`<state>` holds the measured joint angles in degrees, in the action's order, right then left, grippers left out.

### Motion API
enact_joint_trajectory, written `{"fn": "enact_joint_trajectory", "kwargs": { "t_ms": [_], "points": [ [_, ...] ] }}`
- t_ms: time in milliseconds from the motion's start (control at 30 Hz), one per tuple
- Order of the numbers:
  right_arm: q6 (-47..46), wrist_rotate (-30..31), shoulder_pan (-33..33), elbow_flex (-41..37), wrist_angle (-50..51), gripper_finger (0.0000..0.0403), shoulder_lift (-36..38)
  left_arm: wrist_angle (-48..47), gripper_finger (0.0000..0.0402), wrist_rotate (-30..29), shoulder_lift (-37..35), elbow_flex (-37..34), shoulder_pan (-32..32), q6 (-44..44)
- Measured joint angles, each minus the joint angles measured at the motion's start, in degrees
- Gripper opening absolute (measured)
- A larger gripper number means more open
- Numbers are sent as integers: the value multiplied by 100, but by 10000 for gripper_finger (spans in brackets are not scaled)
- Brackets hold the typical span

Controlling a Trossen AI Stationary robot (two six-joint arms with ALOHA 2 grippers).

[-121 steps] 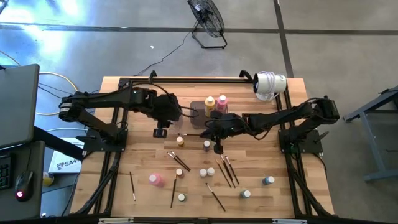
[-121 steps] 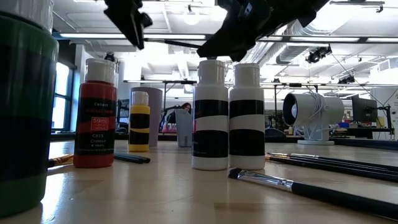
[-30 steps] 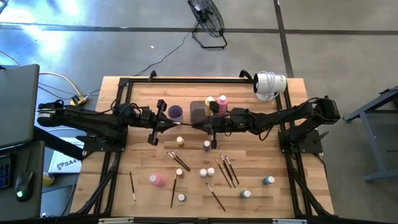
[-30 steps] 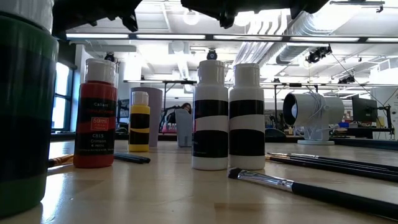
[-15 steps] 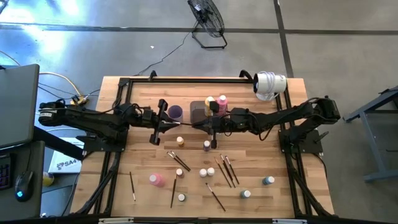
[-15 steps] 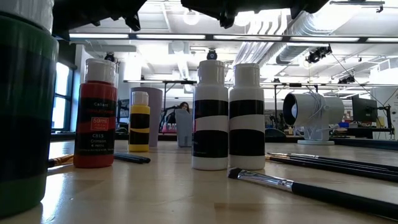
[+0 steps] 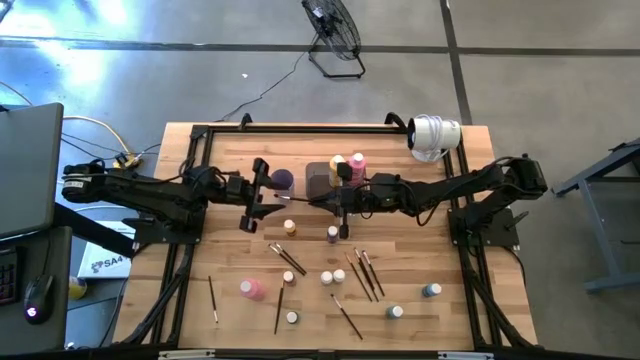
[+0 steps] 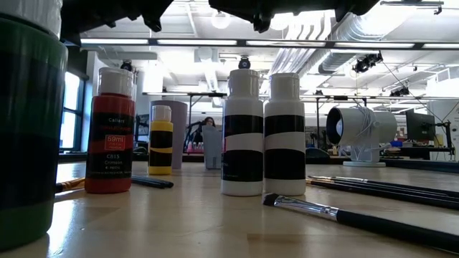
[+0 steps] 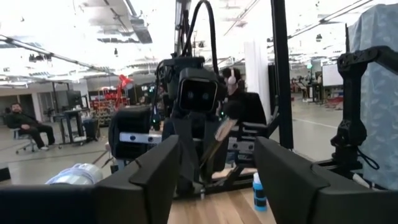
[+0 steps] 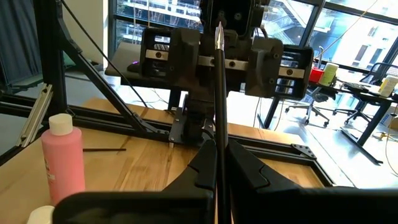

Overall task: Pick & Place Paint Supplies
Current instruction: Put the silver paint brush into the purple cup

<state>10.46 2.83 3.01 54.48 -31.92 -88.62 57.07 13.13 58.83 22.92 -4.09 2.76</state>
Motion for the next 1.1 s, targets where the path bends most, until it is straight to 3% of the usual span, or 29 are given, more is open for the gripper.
{"fn": "enact_joint_trajectory", "kwargs": {
  "t_ms": [267, 733, 1100],
  "points": [
    [0, 0, 0, 0, 0, 8, 0, 186, 200, 0, 23, 0, 0, -2],
    [-2, 20, -2, 0, 46, 9, 0, 457, 181, 127, 967, 564, 2, -179],
    [24, 256, 0, 0, 141, 9, 0, 441, 141, 307, 1045, 632, 2, -179]
  ]
}}
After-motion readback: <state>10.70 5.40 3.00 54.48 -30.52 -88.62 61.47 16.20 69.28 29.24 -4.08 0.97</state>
